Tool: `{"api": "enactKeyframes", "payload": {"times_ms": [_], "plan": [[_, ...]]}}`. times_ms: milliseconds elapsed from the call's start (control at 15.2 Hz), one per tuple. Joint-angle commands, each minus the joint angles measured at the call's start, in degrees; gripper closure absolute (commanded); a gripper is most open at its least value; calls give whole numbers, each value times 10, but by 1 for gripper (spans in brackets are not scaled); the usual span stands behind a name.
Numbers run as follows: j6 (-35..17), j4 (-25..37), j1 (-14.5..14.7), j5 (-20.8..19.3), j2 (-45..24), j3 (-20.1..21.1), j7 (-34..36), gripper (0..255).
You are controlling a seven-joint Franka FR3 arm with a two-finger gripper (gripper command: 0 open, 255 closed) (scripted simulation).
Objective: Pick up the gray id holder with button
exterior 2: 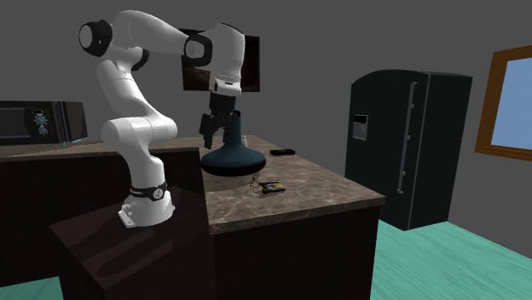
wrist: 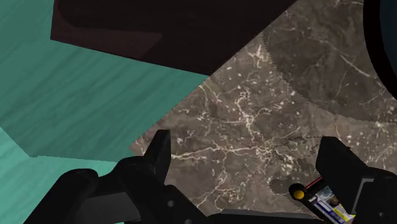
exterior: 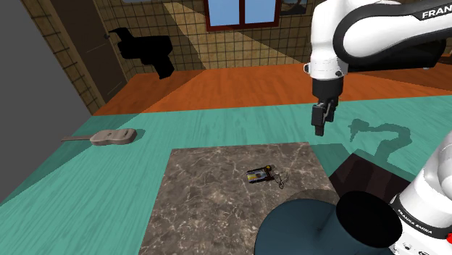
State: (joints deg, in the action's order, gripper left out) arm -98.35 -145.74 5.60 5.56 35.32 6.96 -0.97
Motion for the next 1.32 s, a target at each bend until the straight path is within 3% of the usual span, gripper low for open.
{"api": "enactKeyframes", "payload": {"times_ms": [0,792,1254], "plan": [[-36,-8,11,21,-24,12,9,0],[-247,2,75,125,-215,81,35,0],[-308,-12,78,131,-261,88,29,0]]}}
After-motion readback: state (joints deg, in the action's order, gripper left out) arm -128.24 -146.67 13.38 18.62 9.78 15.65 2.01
